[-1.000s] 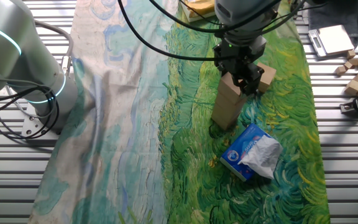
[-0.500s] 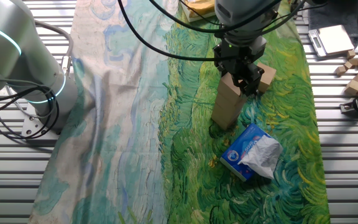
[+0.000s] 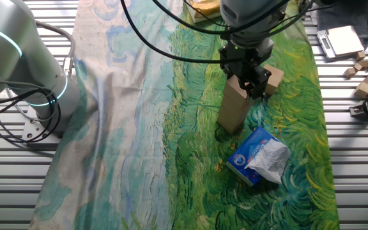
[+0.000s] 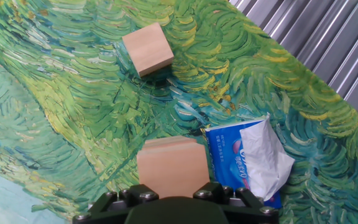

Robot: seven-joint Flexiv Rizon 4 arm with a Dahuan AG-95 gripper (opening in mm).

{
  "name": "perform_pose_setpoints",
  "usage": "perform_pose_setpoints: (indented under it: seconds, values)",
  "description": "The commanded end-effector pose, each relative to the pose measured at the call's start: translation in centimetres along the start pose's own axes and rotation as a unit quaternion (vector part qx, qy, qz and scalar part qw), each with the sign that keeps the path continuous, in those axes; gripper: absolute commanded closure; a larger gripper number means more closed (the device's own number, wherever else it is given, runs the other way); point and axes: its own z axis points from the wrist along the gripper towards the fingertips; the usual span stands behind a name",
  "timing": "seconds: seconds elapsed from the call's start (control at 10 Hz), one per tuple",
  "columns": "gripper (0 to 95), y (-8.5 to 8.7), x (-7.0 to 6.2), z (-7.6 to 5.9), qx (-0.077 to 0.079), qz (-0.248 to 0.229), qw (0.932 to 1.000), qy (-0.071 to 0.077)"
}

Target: Stack the blocks in a vertical line of five

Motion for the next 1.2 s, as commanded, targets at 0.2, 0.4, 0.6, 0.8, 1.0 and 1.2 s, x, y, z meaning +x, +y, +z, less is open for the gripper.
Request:
perform_pose_setpoints:
  seconds: [0.2, 0.4, 0.6, 0.8, 1.0, 1.2]
  values:
    - [95.0, 0.01, -0.02, 0.09, -0.001, -0.006, 1.0, -0.001]
    - [76.0, 0.01, -0.02, 0.09, -0.002, -0.01, 1.0, 0.001]
    - [57.0, 0.01, -0.03, 0.09, -0.003, -0.012, 0.9999, 0.003]
    - [38.0, 0.01, -0.04, 0.08, -0.005, -0.014, 0.9999, 0.006]
    - [38.0, 0.01, -0.05, 0.07, -0.006, -0.02, 0.9998, 0.007]
    - [19.0, 0.01, -0.06, 0.07, -0.007, -0.022, 0.9997, 0.008]
